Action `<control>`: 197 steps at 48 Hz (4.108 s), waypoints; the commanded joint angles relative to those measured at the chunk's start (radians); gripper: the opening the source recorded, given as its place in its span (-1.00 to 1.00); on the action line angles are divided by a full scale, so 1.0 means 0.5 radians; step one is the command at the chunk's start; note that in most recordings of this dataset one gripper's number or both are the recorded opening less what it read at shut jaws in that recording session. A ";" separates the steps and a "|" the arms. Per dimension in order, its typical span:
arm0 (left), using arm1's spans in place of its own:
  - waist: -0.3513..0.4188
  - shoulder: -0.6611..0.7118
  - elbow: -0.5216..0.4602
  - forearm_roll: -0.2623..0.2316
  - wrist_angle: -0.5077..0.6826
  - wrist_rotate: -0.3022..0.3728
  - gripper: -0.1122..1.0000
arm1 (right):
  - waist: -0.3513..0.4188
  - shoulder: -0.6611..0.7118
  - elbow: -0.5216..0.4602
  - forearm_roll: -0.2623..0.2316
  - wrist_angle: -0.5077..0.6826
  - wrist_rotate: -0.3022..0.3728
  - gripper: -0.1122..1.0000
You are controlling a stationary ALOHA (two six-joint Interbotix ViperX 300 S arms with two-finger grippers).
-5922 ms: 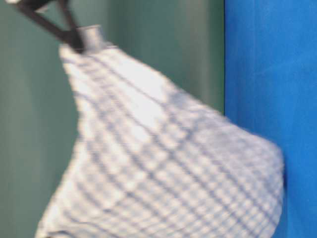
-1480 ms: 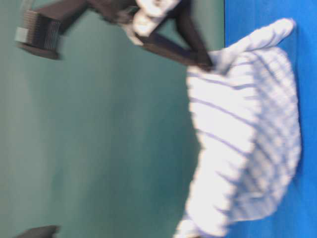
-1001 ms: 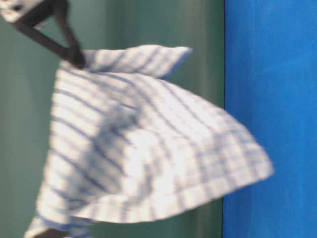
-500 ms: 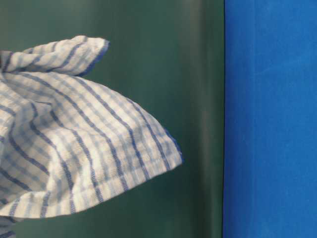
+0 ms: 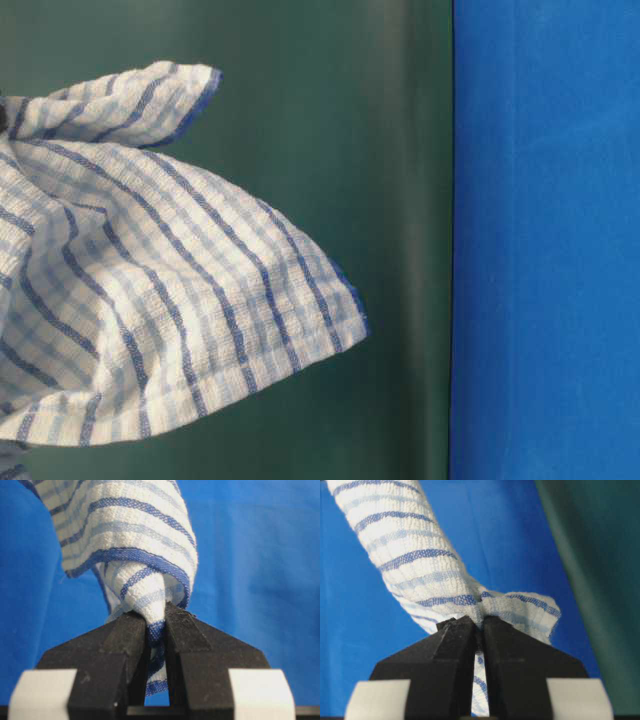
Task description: Lift the towel with both arms.
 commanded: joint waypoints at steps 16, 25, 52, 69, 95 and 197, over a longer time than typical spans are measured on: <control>-0.003 -0.043 -0.015 0.003 -0.067 -0.009 0.80 | -0.003 -0.031 -0.037 -0.006 -0.037 -0.009 0.34; -0.025 -0.031 0.049 0.000 -0.083 -0.021 0.72 | 0.003 -0.021 0.006 0.006 -0.043 0.012 0.34; -0.123 0.187 0.779 0.000 -0.620 -0.031 0.72 | 0.150 0.334 0.525 0.015 -0.632 0.233 0.33; -0.123 0.531 1.058 0.000 -1.009 -0.031 0.72 | 0.160 0.739 0.709 0.034 -1.077 0.233 0.33; -0.114 1.169 1.089 -0.003 -1.592 -0.028 0.72 | 0.043 1.246 0.764 0.021 -1.516 0.212 0.33; -0.009 0.061 0.313 -0.021 -0.494 -0.031 -0.77 | 0.049 0.012 0.279 -0.018 -0.390 0.114 -0.78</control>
